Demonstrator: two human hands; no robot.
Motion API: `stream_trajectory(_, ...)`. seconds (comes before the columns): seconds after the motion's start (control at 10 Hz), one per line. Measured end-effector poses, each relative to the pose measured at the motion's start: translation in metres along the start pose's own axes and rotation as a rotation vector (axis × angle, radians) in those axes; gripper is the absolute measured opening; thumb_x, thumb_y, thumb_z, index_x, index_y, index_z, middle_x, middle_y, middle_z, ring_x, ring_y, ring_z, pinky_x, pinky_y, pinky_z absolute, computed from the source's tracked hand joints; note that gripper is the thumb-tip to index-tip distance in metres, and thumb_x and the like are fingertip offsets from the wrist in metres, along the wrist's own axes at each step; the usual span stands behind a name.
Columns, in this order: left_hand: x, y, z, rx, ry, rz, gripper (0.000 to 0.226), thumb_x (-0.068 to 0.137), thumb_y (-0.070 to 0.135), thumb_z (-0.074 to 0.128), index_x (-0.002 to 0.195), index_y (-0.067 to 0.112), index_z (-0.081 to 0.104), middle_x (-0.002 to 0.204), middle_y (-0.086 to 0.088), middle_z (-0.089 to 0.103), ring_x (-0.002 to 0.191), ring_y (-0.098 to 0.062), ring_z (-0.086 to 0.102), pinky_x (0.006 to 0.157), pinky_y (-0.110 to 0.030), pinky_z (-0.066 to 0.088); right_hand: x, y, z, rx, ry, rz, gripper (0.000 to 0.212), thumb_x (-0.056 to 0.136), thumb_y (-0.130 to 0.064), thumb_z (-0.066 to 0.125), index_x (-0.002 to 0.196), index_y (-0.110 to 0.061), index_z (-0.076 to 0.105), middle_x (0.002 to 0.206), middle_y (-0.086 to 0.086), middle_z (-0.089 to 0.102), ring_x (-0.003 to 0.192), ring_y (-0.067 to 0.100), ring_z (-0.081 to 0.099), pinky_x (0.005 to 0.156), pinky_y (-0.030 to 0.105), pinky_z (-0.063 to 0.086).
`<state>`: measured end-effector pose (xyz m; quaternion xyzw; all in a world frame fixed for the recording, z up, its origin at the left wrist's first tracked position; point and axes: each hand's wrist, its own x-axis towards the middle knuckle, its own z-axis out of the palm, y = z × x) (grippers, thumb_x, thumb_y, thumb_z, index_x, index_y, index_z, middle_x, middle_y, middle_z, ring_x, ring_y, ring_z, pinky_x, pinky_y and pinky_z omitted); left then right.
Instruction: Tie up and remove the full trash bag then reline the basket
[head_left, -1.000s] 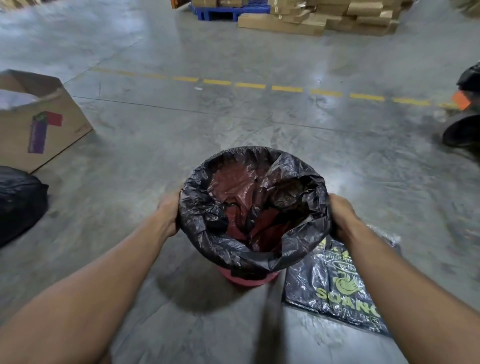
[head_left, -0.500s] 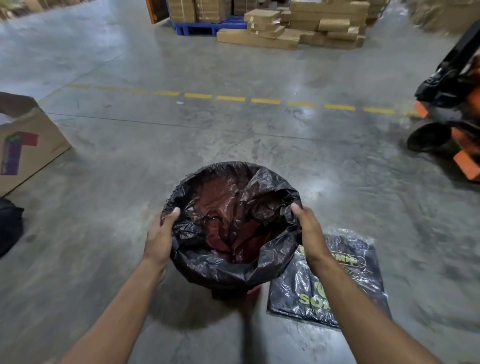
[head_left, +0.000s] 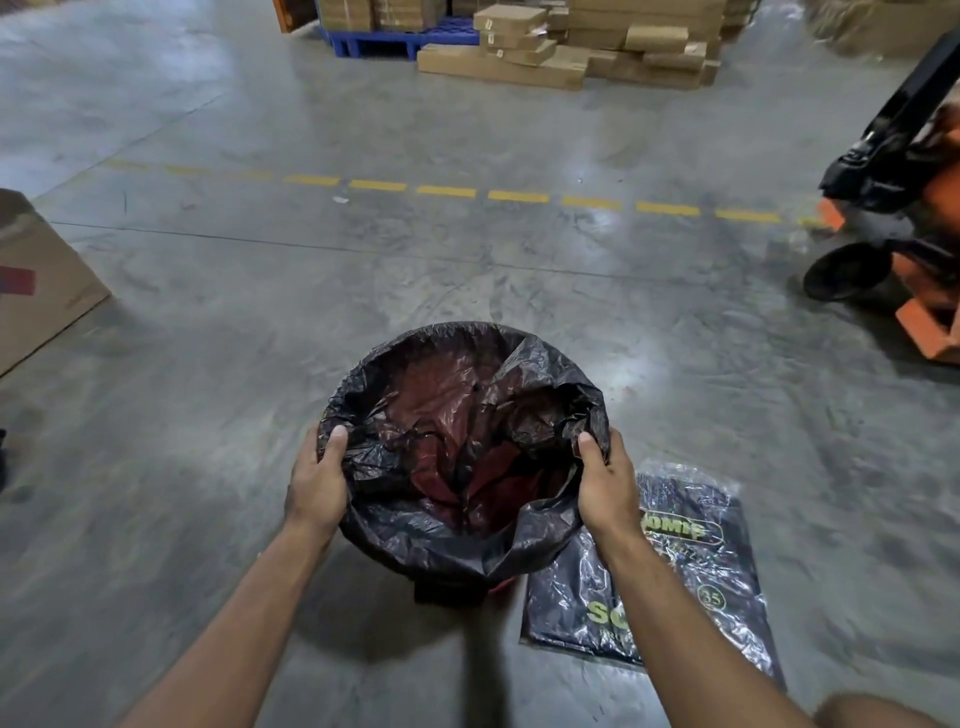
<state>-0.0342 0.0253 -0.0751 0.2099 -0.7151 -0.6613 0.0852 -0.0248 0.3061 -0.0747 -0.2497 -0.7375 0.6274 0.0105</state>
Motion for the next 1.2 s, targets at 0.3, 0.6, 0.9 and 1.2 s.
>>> stream_trajectory(0.3, 0.002, -0.011, -0.002, -0.367, -0.128, -0.151, 0.038, 0.099, 0.017, 0.049, 0.135, 0.007, 0.058, 0.129, -0.023, 0.066, 0.12, -0.041, 0.062, 0.106, -0.054, 0.047, -0.006, -0.011, -0.003, 0.052, -0.007, 0.088, 0.056, 0.105, -0.042, 0.045, 0.156, -0.023, 0.035, 0.157, 0.006, 0.041, 0.144, 0.028, 0.039, 0.116, 0.043, 0.03)
stream_trajectory(0.6, 0.012, -0.019, -0.011, -0.257, -0.213, -0.111, 0.041, 0.101, 0.022, 0.047, 0.139, 0.011, 0.056, 0.137, -0.021, 0.063, 0.127, -0.04, 0.058, 0.111, -0.054, 0.042, -0.002, -0.005, -0.005, -0.064, -0.008, 0.088, 0.053, 0.1, -0.057, 0.043, 0.148, -0.033, 0.043, 0.15, 0.006, 0.047, 0.143, 0.032, 0.04, 0.118, 0.053, 0.029)
stream_trajectory(0.9, 0.012, -0.009, -0.014, -0.115, -0.212, -0.116, 0.048, 0.092, 0.04, 0.056, 0.131, 0.013, 0.065, 0.122, -0.013, 0.072, 0.117, -0.034, 0.066, 0.107, -0.051, 0.048, -0.003, -0.01, -0.01, -0.145, -0.077, 0.057, 0.071, 0.091, -0.071, 0.035, 0.147, -0.029, 0.043, 0.146, 0.0, 0.053, 0.137, 0.028, 0.049, 0.115, 0.054, 0.037)
stream_trajectory(1.2, 0.016, 0.02, -0.045, 0.498, -0.413, -0.112, 0.086, 0.086, 0.086, 0.028, 0.153, 0.033, 0.04, 0.157, 0.008, 0.041, 0.146, -0.019, 0.036, 0.124, -0.048, 0.022, -0.01, -0.06, -0.06, -0.368, -0.481, 0.118, 0.105, 0.087, -0.078, 0.044, 0.162, -0.018, 0.004, 0.171, 0.006, 0.01, 0.155, 0.031, 0.019, 0.123, 0.052, 0.017)
